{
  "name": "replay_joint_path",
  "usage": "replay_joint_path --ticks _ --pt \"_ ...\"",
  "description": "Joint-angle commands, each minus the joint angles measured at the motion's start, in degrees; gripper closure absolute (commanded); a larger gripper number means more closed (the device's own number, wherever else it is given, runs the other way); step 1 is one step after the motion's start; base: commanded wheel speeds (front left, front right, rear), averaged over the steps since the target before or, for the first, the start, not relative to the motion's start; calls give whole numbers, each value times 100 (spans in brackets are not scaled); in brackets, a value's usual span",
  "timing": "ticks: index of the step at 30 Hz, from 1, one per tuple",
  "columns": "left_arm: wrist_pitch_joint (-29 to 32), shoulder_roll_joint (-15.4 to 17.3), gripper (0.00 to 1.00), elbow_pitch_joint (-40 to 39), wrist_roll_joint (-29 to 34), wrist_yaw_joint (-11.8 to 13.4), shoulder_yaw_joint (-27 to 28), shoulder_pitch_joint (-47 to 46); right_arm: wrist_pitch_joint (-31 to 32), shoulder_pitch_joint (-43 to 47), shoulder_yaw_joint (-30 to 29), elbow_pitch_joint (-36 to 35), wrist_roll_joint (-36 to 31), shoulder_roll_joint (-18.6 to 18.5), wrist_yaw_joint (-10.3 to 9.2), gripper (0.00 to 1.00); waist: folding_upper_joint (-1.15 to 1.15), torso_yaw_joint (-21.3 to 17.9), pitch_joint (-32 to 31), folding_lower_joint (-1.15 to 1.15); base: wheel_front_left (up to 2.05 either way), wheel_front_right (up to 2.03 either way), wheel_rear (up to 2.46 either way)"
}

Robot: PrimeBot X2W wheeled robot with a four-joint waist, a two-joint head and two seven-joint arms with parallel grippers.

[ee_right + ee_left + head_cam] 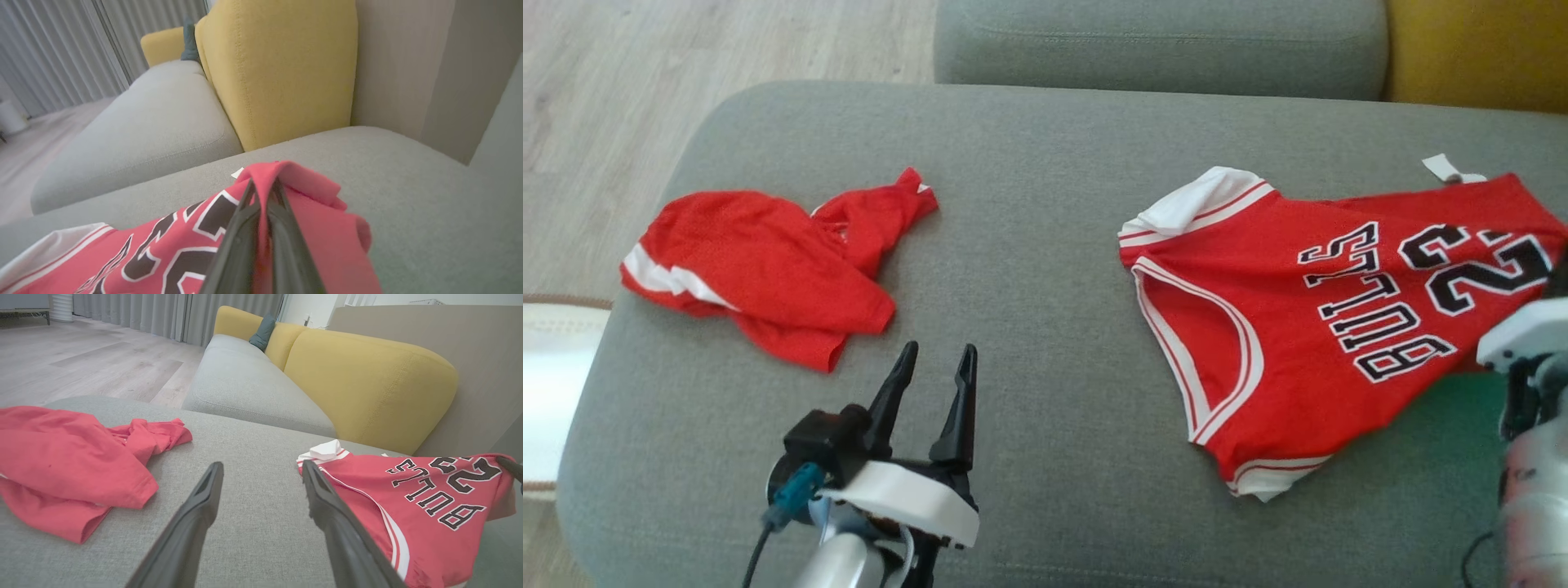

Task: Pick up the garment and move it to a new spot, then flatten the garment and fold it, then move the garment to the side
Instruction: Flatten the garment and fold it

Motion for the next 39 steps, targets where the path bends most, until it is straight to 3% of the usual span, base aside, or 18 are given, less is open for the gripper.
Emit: replay_joint_path --ticks 1,3,7,15,18,19,20,21,22,30,39 --pt "-33 -7 0 -202 -25 26 133 -160 91 -273 75 -349 -298 104 -5 100 0 50 31 0 0 0 0" --pt "-33 -7 0 -197 -45 22 94 -161 403 -345 -30 -762 -953 292 -5 100 0 130 81 0 0 0 0" --pt "-33 -7 0 -154 -88 -2 43 -238 906 -458 354 -1200 -1802 459 -5 100 0 340 220 0 0 0 0" --pt "-33 -7 0 -87 -172 -10 -29 -395 1359 -461 1462 -441 -2016 468 -5 100 0 697 447 0 0 0 0" --pt "-33 -7 0 -57 -156 -32 -57 -437 1315 -537 1963 -131 -2156 468 -5 52 0 749 558 0 0 0 0" --pt "-33 -7 0 -50 -154 -44 -62 -455 1282 -580 2180 48 -2098 469 -5 62 0 766 582 0 0 0 0" --pt "-33 -7 0 -44 -151 -50 -62 -467 1262 -624 2382 222 -2024 469 -5 62 0 773 604 0 0 0 0" --pt "-33 -7 0 -43 -147 -55 -58 -480 1297 -664 2501 351 -1990 469 -5 46 0 775 634 0 0 0 0" --pt "-33 -7 0 -40 -145 -62 -55 -496 1315 -696 2668 493 -1974 469 -5 0 0 780 654 0 0 0 0" --pt "-33 -7 0 20 -99 -50 26 -502 1057 -743 2795 801 -1447 469 -5 0 0 545 524 0 0 0 0" --pt "-33 -7 0 -65 -71 -4 143 -365 593 -520 3080 666 -442 469 -5 0 0 -84 45 0 0 0 0"
